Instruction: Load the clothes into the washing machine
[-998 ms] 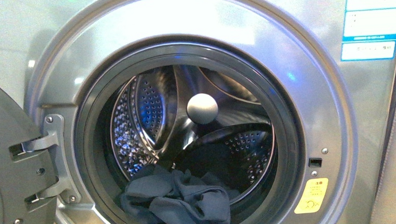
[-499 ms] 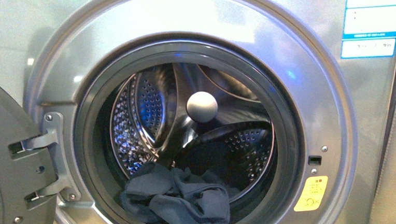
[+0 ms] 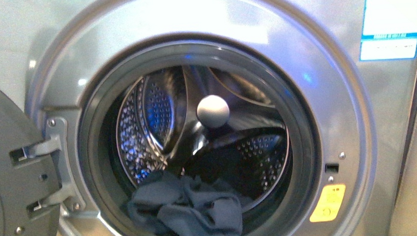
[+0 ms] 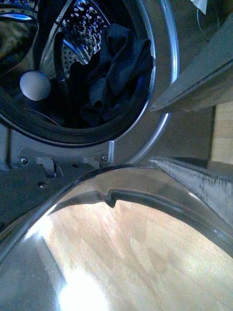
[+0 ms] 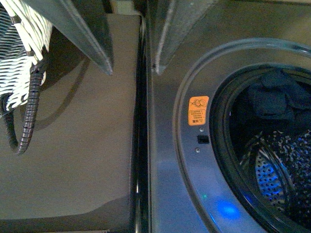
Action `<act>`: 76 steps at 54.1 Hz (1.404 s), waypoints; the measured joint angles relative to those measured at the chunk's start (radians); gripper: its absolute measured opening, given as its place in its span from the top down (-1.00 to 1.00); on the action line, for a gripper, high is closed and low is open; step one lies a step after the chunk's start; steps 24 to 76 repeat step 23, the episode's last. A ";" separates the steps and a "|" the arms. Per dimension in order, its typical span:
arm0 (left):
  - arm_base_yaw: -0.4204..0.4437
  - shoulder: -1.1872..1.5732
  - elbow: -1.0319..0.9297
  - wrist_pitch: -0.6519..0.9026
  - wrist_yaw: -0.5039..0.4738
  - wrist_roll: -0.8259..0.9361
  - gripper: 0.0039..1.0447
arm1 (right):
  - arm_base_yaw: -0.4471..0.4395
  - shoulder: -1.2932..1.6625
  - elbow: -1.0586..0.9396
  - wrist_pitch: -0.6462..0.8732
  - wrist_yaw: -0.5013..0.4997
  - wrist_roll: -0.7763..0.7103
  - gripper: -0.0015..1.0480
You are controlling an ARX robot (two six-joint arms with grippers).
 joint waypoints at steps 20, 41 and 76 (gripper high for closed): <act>0.000 0.000 0.000 0.000 0.000 0.000 -0.90 | 0.000 0.000 0.000 0.000 0.000 0.000 -0.83; 0.000 0.000 0.000 0.000 0.000 0.000 -0.88 | 0.000 0.000 0.000 0.000 0.000 0.001 -0.88; 0.000 0.000 0.000 0.000 0.000 0.000 -0.88 | 0.000 0.000 0.000 0.000 0.000 0.001 -0.88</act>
